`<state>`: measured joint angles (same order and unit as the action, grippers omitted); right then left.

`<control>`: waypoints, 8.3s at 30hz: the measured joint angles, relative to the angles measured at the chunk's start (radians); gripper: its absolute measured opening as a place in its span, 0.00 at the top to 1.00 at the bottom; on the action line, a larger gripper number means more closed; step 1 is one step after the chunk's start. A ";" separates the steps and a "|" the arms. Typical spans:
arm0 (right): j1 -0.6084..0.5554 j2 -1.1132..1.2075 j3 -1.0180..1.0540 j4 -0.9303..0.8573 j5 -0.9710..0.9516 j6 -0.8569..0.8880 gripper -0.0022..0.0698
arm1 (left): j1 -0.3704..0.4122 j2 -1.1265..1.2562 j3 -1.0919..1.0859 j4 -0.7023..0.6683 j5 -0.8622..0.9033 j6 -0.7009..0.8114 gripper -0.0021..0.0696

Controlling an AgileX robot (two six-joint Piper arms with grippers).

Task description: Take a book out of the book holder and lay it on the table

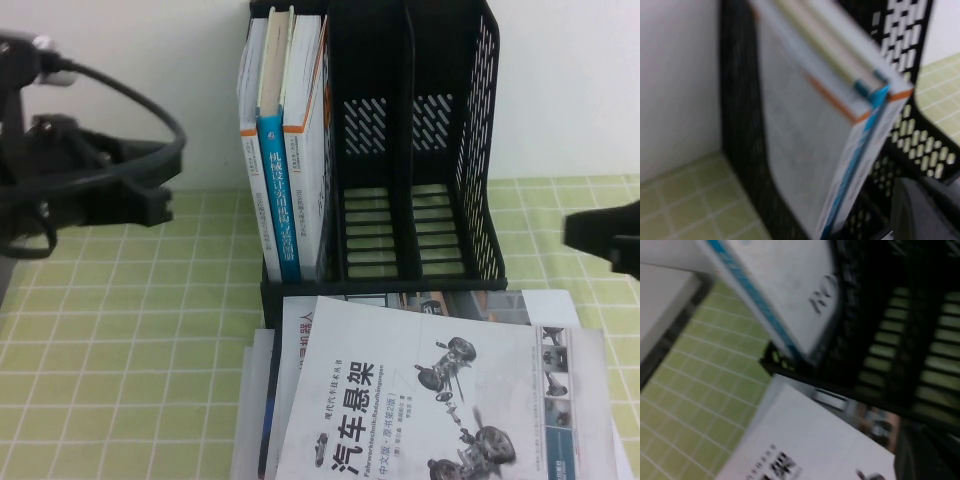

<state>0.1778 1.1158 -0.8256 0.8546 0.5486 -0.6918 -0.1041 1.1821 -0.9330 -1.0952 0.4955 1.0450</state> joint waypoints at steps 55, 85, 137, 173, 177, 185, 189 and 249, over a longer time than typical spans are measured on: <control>0.423 0.812 -0.520 0.879 -0.560 -1.060 0.42 | -0.085 0.507 -0.500 0.133 0.067 0.061 0.97; 0.223 0.185 -0.503 0.846 -0.267 -1.004 0.74 | -0.077 0.434 -0.487 0.145 0.171 -0.061 0.97; 0.814 0.174 0.075 -1.589 -0.327 0.984 0.74 | 0.082 -0.570 0.407 0.137 0.305 -0.603 0.97; 0.841 0.270 -0.196 -0.713 0.364 0.141 0.18 | 0.034 -0.570 0.407 0.171 0.297 -0.578 0.97; 0.841 0.270 -0.437 -0.473 0.592 -0.018 0.18 | 0.034 -0.570 0.407 0.174 0.297 -0.571 0.97; 0.827 0.270 -0.921 -0.511 0.689 -0.072 0.39 | 0.034 -0.570 0.407 0.188 0.295 -0.534 0.97; 0.771 0.252 -0.991 -0.790 0.685 0.057 0.64 | 0.034 -0.570 0.407 0.220 0.291 -0.531 0.97; 0.242 -0.497 0.623 -0.932 -0.694 0.483 0.97 | -0.016 -0.660 0.487 0.495 -0.079 -0.489 0.97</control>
<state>0.4201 0.6193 -0.2027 -0.0769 -0.1450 -0.2085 -0.1204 0.5224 -0.4464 -0.6005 0.4161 0.5561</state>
